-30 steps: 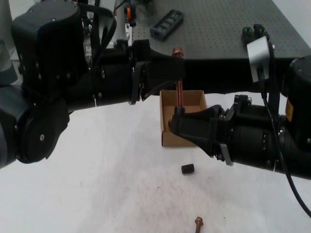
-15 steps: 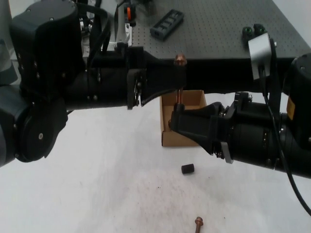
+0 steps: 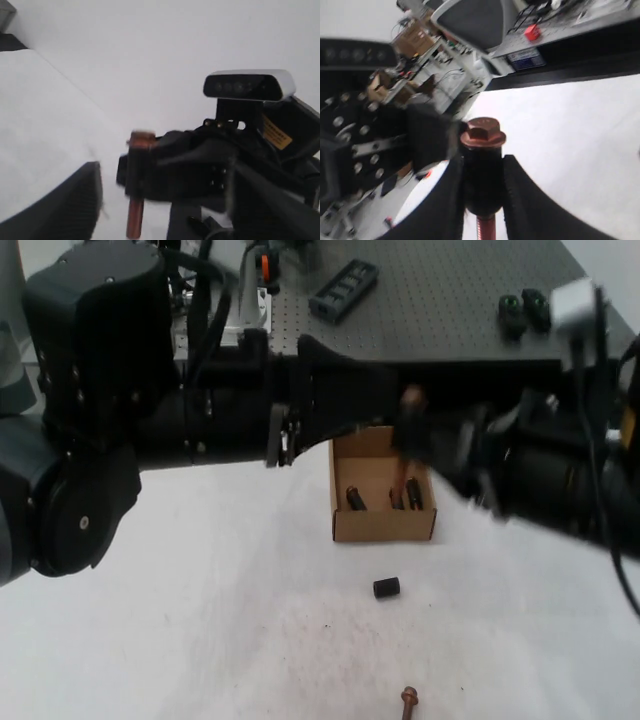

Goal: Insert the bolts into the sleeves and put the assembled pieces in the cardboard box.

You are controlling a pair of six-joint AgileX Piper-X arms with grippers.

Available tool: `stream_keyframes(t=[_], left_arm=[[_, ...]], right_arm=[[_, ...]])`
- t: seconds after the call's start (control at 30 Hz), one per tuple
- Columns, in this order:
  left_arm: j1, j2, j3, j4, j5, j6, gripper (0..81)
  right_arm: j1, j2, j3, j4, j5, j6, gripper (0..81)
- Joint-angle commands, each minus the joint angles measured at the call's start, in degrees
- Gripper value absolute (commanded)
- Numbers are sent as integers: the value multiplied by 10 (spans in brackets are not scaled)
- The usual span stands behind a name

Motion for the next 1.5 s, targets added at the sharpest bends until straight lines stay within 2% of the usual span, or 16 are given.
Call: stream_keyframes(t=[0.0,0.17,0.37,0.43,0.57,0.73,0.8,0.9,1.03,1.1,1.27,1.47], left_arm=[[-1,-8,-4,62,-75,38,494],[-1,-8,-4,164,-192,58,494],[-1,-8,-4,255,-294,85,468],[-1,-8,-4,276,-314,85,440],[-1,-8,-2,307,-319,85,427],[-1,-8,-2,334,-319,85,427],[-1,-8,-2,343,-319,85,427],[-1,-8,-2,353,-319,85,427],[-1,-8,-2,366,-319,85,427],[-1,-8,-2,377,-319,85,427],[-1,-8,-2,393,-324,85,427],[-1,-8,-2,398,-324,85,427]], right_arm=[[27,-59,43,-33,-25,28,3],[-25,80,-73,47,25,-53,3],[-28,292,-262,173,101,-136,3],[-27,357,-324,208,128,-146,3],[-27,463,-439,303,135,-147,3],[-21,547,-523,391,136,-147,1],[-19,562,-537,415,136,-147,12],[-20,569,-539,428,133,-147,92],[-22,561,-542,418,110,-147,312],[-22,548,-545,419,94,-147,379],[-16,476,-543,468,94,-168,361],[31,403,-489,577,98,-339,355]])
